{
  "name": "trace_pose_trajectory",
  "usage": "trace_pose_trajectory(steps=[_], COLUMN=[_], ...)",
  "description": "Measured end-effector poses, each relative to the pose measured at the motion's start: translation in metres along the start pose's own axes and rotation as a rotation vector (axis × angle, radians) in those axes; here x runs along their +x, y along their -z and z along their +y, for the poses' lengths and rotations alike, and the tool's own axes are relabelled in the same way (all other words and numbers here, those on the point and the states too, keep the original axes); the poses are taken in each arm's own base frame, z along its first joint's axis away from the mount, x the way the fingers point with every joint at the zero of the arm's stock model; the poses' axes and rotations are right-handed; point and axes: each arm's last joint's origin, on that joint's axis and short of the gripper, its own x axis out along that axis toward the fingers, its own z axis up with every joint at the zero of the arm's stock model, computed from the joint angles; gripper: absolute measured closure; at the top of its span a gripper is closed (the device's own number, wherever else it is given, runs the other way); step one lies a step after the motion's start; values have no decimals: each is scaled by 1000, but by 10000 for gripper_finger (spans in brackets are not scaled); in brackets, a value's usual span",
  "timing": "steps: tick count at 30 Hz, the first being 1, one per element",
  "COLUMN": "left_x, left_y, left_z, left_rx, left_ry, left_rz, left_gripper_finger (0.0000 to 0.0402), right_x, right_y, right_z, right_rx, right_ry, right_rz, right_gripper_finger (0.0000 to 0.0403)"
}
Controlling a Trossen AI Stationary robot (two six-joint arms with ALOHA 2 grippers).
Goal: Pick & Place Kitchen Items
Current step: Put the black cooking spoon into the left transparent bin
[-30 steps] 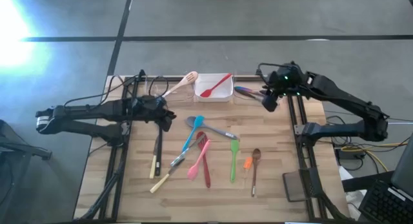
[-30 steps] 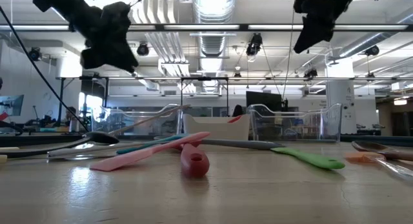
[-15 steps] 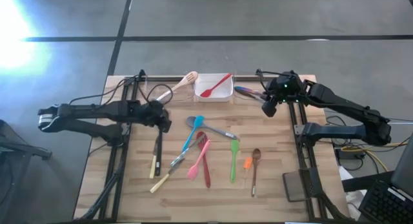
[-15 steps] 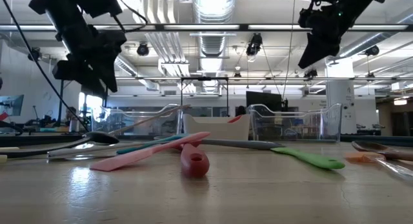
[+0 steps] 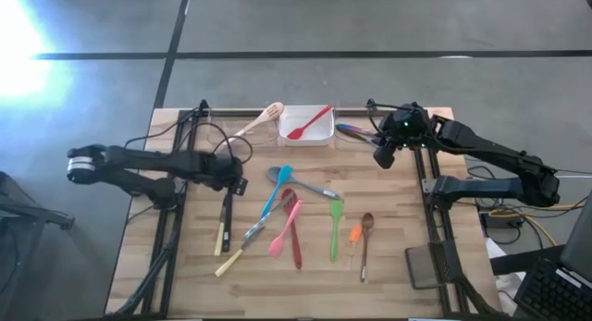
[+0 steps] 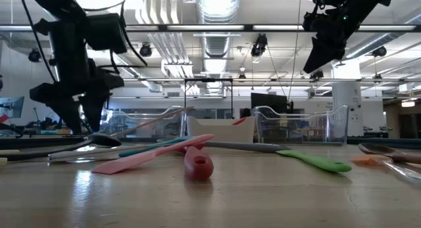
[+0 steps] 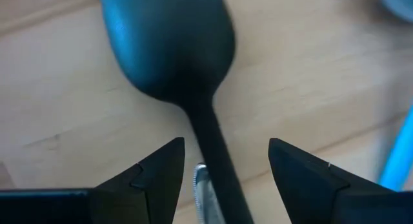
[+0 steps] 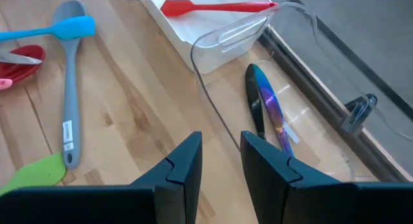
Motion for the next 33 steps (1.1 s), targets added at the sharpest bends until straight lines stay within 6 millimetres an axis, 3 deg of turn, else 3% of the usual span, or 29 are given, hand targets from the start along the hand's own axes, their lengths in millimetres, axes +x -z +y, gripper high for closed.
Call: trace_pose_trajectory(steps=[10,20,25,30,33], left_x=[33,53,58,52,46], left_y=[0,-6,-6,-10,-12], left_z=[-3,-8,-10,-16,-20], left_rx=[-41,-27,22,68,91], left_ry=[-46,-178,-197,-157,-129], left_rz=[-56,-155,-149,-168,-183], left_gripper_finger=[172,183,234,324,331], right_x=[0,0,0,0,0], right_y=[-5,-5,-5,-5,-5], right_z=[0,0,0,0,0], right_rx=[1,1,1,2,3], right_ry=[-1,-1,-2,-2,-3], right_rz=[-53,-53,-55,-56,-56], right_gripper_finger=[305,305,305,305,305])
